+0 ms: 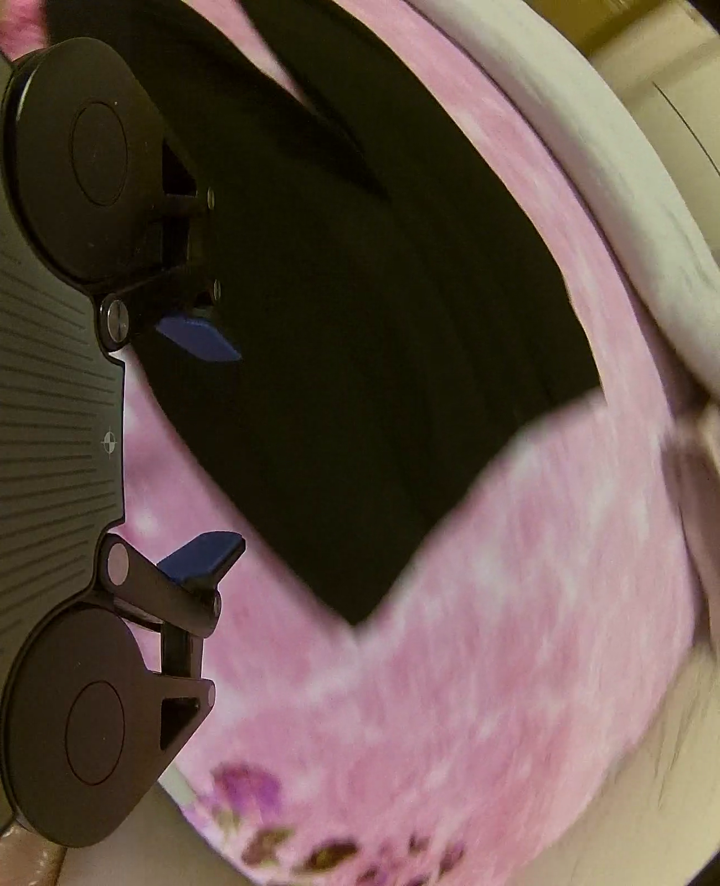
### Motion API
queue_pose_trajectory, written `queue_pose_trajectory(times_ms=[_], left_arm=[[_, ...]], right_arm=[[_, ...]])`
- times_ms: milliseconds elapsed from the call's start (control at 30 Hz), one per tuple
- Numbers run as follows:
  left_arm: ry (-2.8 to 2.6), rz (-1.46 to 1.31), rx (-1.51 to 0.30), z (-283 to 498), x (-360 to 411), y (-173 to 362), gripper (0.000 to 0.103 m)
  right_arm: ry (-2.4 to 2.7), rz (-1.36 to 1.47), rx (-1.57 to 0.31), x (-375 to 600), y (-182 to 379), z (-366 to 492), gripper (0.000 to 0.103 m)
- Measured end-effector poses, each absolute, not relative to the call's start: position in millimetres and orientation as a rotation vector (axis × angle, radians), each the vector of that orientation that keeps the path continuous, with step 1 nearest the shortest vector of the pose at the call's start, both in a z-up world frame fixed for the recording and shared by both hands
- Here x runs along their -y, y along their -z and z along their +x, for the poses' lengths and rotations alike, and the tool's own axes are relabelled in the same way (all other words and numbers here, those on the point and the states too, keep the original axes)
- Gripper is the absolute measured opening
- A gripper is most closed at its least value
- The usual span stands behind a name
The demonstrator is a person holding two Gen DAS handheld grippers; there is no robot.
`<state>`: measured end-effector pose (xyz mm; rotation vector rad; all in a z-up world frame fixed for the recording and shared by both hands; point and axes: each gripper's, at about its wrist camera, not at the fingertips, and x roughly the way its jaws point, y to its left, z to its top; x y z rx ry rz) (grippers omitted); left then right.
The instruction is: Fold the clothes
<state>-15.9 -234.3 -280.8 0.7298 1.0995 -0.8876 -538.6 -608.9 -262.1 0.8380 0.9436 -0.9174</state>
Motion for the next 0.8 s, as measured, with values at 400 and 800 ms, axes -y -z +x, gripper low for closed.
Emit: queue_pose_trajectory(times_ms=[400,800], left_arm=[[0.976,0.921,-0.848,132.0,230.6,292.9,0.062],[1.300,0.691,-0.971,295.4,335.5,397.7,0.056]], right_arm=[[0.509,0.613,-1.004,524.2,252.6,-277.2,0.072],[0.116,0.397,-1.014,484.9,319.9,88.9,0.072]])
